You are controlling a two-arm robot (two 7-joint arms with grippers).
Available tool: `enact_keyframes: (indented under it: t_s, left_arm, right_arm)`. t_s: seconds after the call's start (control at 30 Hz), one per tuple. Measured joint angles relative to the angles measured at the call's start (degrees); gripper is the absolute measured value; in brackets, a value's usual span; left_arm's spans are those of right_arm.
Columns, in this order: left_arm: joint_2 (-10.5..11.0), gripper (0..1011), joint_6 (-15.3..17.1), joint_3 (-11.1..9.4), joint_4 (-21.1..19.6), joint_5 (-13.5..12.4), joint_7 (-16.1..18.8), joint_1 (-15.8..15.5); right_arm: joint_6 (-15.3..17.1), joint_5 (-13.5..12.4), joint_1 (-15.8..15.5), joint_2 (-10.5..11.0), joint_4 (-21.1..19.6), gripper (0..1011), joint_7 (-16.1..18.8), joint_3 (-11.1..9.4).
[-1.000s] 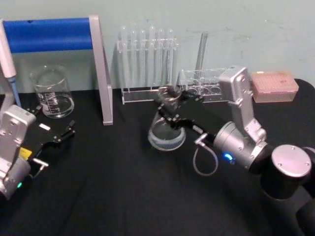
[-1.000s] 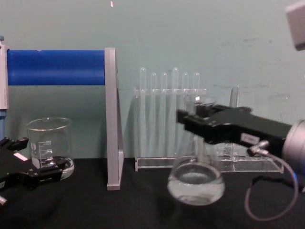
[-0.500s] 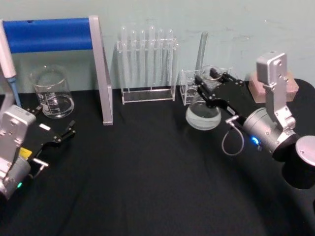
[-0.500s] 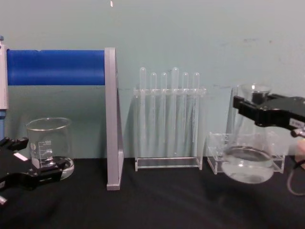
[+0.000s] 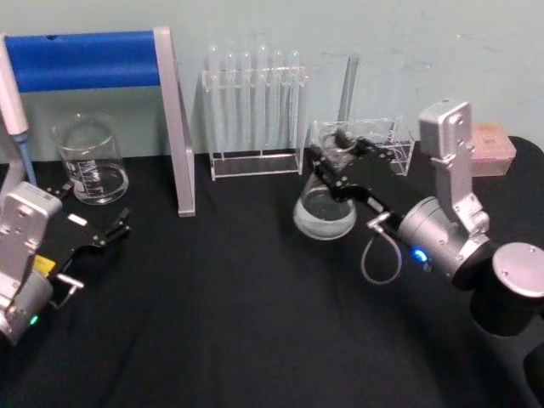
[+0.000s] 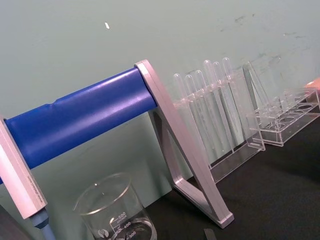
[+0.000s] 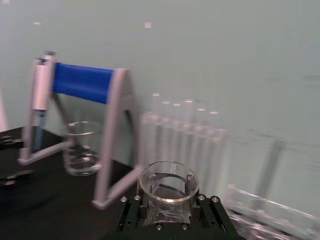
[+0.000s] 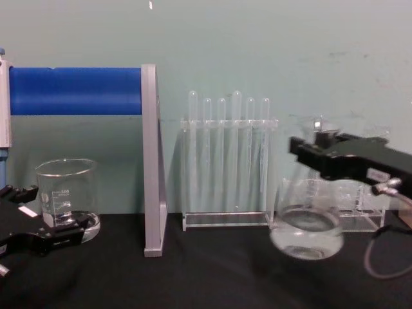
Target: Grasp the erlenmeyer flask with one hand, shake it three times, then place it back.
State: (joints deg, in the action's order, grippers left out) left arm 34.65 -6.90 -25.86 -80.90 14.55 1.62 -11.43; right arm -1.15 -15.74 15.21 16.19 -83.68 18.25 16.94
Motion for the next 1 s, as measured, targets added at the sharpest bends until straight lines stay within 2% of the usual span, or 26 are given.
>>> enact_keyframes:
  t_s: [0.03, 0.07, 0.23, 0.37, 0.4, 0.5, 0.6, 1.0]
  left_arm:
    - [0.0, 1001, 0.0, 0.0, 0.0, 0.0, 0.0, 0.0]
    - [0.0, 1001, 0.0, 0.0, 0.0, 0.0, 0.0, 0.0]
    - [0.0, 1001, 0.0, 0.0, 0.0, 0.0, 0.0, 0.0]
    - [0.0, 1001, 0.0, 0.0, 0.0, -0.01, 0.0, 0.0]
    - [0.0, 1001, 0.0, 0.0, 0.0, -0.01, 0.0, 0.0]
    - [0.0, 1001, 0.0, 0.0, 0.0, 0.0, 0.0, 0.0]
    - [0.0, 1001, 0.0, 0.0, 0.0, -0.01, 0.0, 0.0]
    - [0.0, 1001, 0.0, 0.0, 0.0, 0.0, 0.0, 0.0]
  right_arm:
    - [0.25, -0.06, -0.28, -0.2, -0.64, 449, 1.2, 0.99]
    - [0.25, -0.06, -0.28, -0.2, -0.64, 449, 1.2, 0.99]
    - [0.92, -0.78, -1.06, -0.28, -2.54, 449, 4.33, 3.84]
    - [1.29, -1.6, -1.8, 0.07, -4.44, 449, 6.75, 6.56]
    - [1.29, -1.6, -1.8, 0.07, -4.44, 449, 6.75, 6.56]
    - [1.45, -1.94, -2.29, 0.54, -5.65, 449, 8.17, 8.36]
    - [1.72, -2.3, -2.88, 1.26, -7.23, 449, 9.81, 10.63]
    - [2.17, -3.46, -3.84, 3.51, -10.61, 449, 13.15, 15.49]
